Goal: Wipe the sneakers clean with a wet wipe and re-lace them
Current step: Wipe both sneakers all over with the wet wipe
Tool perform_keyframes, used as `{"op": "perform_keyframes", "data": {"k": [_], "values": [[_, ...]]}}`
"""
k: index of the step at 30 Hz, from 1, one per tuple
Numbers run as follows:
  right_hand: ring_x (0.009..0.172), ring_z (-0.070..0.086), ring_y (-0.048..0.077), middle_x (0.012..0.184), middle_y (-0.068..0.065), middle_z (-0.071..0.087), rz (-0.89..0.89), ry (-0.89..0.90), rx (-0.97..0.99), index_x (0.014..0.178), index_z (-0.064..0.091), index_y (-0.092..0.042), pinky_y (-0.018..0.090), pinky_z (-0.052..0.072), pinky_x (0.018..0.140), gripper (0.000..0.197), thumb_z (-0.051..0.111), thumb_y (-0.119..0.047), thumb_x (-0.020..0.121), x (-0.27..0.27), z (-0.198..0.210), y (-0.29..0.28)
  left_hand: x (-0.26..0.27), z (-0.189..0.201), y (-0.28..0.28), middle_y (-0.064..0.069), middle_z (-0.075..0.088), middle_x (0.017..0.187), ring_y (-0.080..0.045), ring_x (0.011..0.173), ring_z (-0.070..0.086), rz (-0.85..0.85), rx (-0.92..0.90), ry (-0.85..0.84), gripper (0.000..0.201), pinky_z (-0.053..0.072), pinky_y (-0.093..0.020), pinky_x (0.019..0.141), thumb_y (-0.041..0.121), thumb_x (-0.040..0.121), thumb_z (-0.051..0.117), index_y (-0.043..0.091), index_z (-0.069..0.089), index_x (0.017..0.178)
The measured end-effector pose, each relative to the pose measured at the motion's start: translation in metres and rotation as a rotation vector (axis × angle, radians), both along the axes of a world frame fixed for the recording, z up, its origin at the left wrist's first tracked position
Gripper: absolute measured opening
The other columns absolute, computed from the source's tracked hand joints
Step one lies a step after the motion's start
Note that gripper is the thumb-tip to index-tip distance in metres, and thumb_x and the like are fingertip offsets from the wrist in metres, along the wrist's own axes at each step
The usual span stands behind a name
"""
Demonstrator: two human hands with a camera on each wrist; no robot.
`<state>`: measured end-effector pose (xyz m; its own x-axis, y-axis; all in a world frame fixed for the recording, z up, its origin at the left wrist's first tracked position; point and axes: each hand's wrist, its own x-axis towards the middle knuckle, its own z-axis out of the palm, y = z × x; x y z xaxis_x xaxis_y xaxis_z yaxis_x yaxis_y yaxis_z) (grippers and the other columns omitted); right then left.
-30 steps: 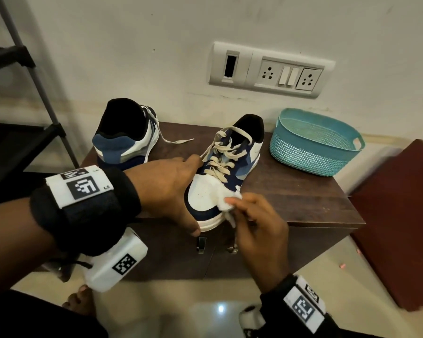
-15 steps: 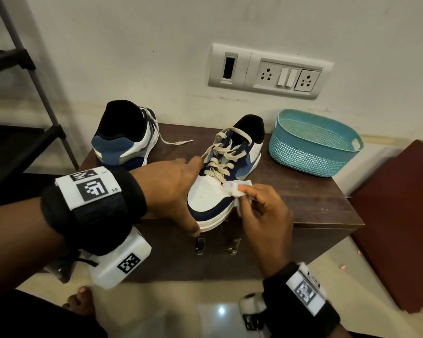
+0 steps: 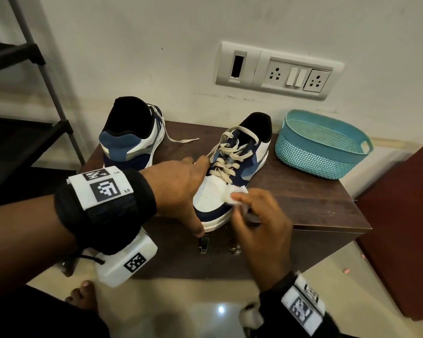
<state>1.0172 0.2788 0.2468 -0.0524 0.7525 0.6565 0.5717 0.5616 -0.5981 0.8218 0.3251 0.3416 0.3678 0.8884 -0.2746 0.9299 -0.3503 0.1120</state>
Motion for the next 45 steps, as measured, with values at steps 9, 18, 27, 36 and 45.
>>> {"op": "perform_keyframes", "data": {"k": [9, 18, 27, 36, 45], "values": [[0.095, 0.067, 0.005, 0.105, -0.007, 0.069, -0.078, 0.091, -0.024, 0.105, 0.075, -0.021, 0.032, 0.06, 0.079, 0.023, 0.073, -0.005, 0.089, 0.017, -0.004, 0.017, 0.0, 0.002, -0.001, -0.005, 0.049, 0.126, -0.021, 0.104, 0.055, -0.008, 0.013, -0.004, 0.12, 0.052, -0.033, 0.088, 0.067, 0.051, 0.089, 0.021, 0.023, 0.14], [0.098, 0.066, 0.009, 0.106, 0.0, 0.069, 0.114, -0.025, 0.036, 0.103, 0.076, -0.01, 0.025, 0.055, 0.082, 0.017, 0.073, -0.002, 0.088, 0.002, -0.022, -0.014, 0.001, 0.004, -0.001, -0.001, 0.05, 0.116, -0.017, 0.093, 0.055, -0.026, 0.028, 0.036, 0.114, 0.053, -0.033, 0.081, 0.074, 0.051, 0.085, 0.022, 0.025, 0.132], [0.094, 0.07, 0.014, 0.1, -0.007, 0.069, 0.047, 0.265, -0.118, 0.094, 0.075, -0.015, 0.032, 0.057, 0.075, 0.019, 0.074, 0.002, 0.086, -0.029, -0.031, -0.048, 0.003, 0.002, -0.002, -0.004, 0.051, 0.12, -0.017, 0.092, 0.052, -0.02, 0.028, 0.037, 0.113, 0.045, -0.028, 0.075, 0.075, 0.055, 0.083, 0.02, 0.025, 0.134], [0.091, 0.072, 0.01, 0.097, -0.006, 0.073, -0.161, 0.426, -0.207, 0.093, 0.073, -0.028, 0.036, 0.061, 0.083, 0.029, 0.072, 0.001, 0.088, -0.014, -0.011, -0.005, 0.004, 0.001, -0.001, -0.005, 0.051, 0.121, -0.018, 0.092, 0.052, -0.025, 0.049, 0.05, 0.116, 0.045, -0.028, 0.075, 0.075, 0.052, 0.083, 0.019, 0.023, 0.133], [0.097, 0.069, 0.004, 0.102, -0.003, 0.072, -0.002, 0.241, -0.092, 0.102, 0.078, -0.015, 0.017, 0.053, 0.084, 0.028, 0.07, 0.008, 0.088, -0.004, 0.0, -0.001, 0.006, 0.003, 0.0, -0.004, 0.05, 0.119, -0.019, 0.096, 0.054, -0.031, 0.044, 0.035, 0.114, 0.049, -0.031, 0.082, 0.075, 0.053, 0.083, 0.018, 0.025, 0.133]]}}
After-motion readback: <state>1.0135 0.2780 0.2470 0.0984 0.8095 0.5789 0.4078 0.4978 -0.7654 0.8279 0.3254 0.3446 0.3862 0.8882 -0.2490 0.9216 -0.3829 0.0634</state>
